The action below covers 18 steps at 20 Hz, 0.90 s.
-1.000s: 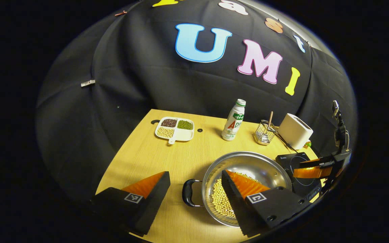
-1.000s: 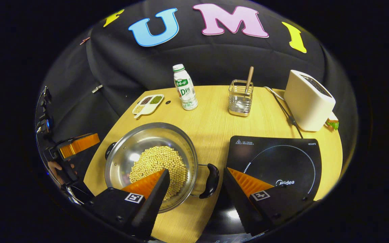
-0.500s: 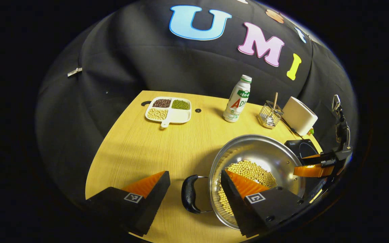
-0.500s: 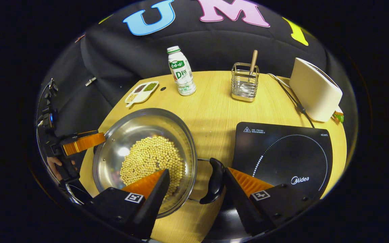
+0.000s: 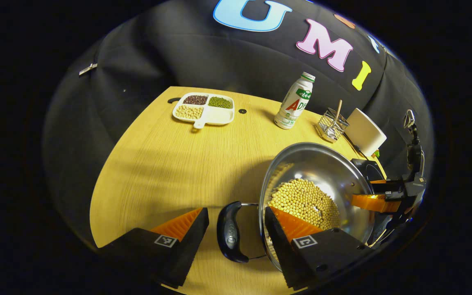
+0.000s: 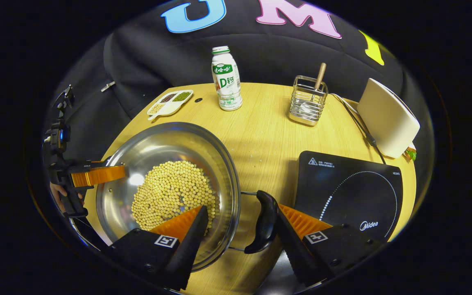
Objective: First push the handle of the pot to place it horizontally, then grasp the pot with both hands and set it on the induction cooktop.
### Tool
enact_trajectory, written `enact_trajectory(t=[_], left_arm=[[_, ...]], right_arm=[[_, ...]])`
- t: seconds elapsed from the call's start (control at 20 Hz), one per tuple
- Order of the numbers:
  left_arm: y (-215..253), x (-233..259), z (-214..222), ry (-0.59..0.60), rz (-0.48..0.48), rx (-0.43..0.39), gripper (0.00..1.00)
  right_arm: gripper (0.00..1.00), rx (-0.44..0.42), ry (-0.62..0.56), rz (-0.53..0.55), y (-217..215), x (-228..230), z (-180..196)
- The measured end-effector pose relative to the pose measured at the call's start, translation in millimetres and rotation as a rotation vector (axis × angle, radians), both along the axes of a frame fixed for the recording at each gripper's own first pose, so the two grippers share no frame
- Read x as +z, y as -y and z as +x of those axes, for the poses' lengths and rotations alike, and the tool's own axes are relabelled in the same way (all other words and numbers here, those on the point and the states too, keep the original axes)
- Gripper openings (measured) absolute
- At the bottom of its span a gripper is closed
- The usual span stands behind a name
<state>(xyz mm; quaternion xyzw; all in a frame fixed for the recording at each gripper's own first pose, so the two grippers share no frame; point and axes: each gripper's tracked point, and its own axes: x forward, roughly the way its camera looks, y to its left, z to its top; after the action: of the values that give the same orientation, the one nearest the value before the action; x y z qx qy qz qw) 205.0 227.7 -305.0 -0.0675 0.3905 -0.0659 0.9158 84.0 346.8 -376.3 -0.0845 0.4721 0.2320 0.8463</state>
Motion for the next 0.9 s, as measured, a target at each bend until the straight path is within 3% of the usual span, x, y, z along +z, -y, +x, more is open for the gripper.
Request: enact_trajectory(t=[0.05, 0.2, 0.35, 0.65, 0.9], left_arm=[[-4.0, -2.8, -0.6, -0.006, 0.003, 0.009, 0.86], [-5.2, -7.7, -5.8, -0.027, -0.013, 0.003, 0.8], [-10.0, -8.0, -7.2, -0.027, -0.01, 0.01, 0.66], [-7.0, -13.1, -10.2, -0.035, -0.039, 0.018, 0.65], [-8.8, -18.4, -14.5, -0.061, -0.003, -0.012, 0.67]], right_arm=[[0.95, 0.006, -0.008, -0.017, -0.6, -5.7, -0.8], [0.75, -0.011, -0.026, -0.037, -2.8, -13.6, 1.2], [0.73, -0.035, -0.059, -0.018, -9.7, -15.1, 1.4], [0.71, -0.047, -0.187, 0.012, -14.1, -27.8, -8.2], [0.71, -0.062, -0.138, 0.029, -15.6, -26.2, -4.4]])
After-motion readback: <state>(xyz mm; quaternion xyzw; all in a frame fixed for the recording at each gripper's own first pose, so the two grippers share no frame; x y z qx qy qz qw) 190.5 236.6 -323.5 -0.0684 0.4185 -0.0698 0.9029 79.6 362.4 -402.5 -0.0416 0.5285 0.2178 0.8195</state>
